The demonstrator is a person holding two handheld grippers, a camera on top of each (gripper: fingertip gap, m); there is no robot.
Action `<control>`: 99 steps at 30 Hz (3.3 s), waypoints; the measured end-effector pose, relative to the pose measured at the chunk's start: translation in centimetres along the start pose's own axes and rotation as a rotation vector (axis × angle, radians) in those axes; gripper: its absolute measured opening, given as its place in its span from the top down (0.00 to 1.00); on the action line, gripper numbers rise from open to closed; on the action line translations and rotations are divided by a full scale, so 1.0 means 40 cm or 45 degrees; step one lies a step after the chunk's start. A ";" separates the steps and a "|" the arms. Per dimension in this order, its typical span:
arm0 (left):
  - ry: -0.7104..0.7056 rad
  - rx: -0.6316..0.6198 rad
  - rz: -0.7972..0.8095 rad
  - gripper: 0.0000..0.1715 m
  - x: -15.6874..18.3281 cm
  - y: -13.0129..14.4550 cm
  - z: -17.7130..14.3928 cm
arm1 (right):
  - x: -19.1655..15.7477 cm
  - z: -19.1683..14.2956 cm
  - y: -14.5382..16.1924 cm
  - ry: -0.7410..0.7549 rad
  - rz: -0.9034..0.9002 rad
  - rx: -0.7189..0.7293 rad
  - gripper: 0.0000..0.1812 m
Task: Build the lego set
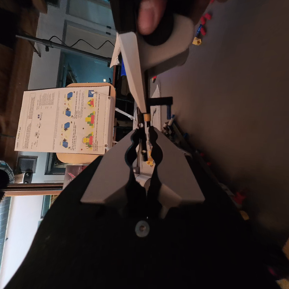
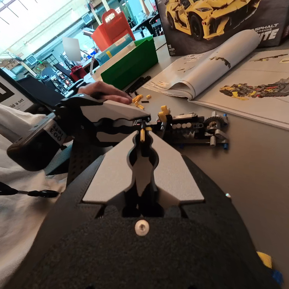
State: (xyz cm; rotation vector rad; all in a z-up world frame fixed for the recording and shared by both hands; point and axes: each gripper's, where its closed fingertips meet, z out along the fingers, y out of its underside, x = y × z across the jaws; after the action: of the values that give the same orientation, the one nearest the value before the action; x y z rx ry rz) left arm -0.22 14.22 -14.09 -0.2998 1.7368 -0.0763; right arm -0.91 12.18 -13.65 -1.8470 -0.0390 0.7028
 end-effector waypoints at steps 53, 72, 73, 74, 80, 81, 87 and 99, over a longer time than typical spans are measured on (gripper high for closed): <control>0.444 -0.098 -1.767 0.85 -0.050 0.270 0.018 | 0.161 -0.109 -0.078 0.440 0.046 0.317 0.97; 0.469 -0.083 -1.706 0.92 -0.035 0.252 0.019 | 0.170 -0.109 -0.079 0.444 0.020 0.308 0.97; 0.469 -0.082 -1.704 0.92 -0.035 0.252 0.019 | 0.169 -0.109 -0.080 0.444 0.014 0.311 0.97; 0.469 -0.083 -1.700 0.92 -0.035 0.252 0.019 | 0.169 -0.109 -0.081 0.444 0.008 0.313 0.97; 0.469 -0.082 -1.681 0.93 -0.034 0.250 0.018 | 0.167 -0.106 -0.079 0.440 0.009 0.310 0.97; 0.464 -0.083 -1.680 0.93 -0.036 0.251 0.018 | 0.168 -0.106 -0.079 0.439 0.012 0.308 0.97; 0.457 -0.079 -1.666 0.93 -0.038 0.249 0.017 | 0.167 -0.105 -0.077 0.439 0.013 0.304 0.97; 0.463 -0.123 -1.744 0.93 -0.034 0.275 0.015 | 0.190 -0.131 -0.071 0.586 -0.026 0.294 0.97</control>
State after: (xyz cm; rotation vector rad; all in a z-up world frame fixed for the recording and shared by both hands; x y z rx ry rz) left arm -1.15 25.20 -15.30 -1.5707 1.5747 -1.0809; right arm 8.74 11.52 -13.42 -1.7397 0.3100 0.2430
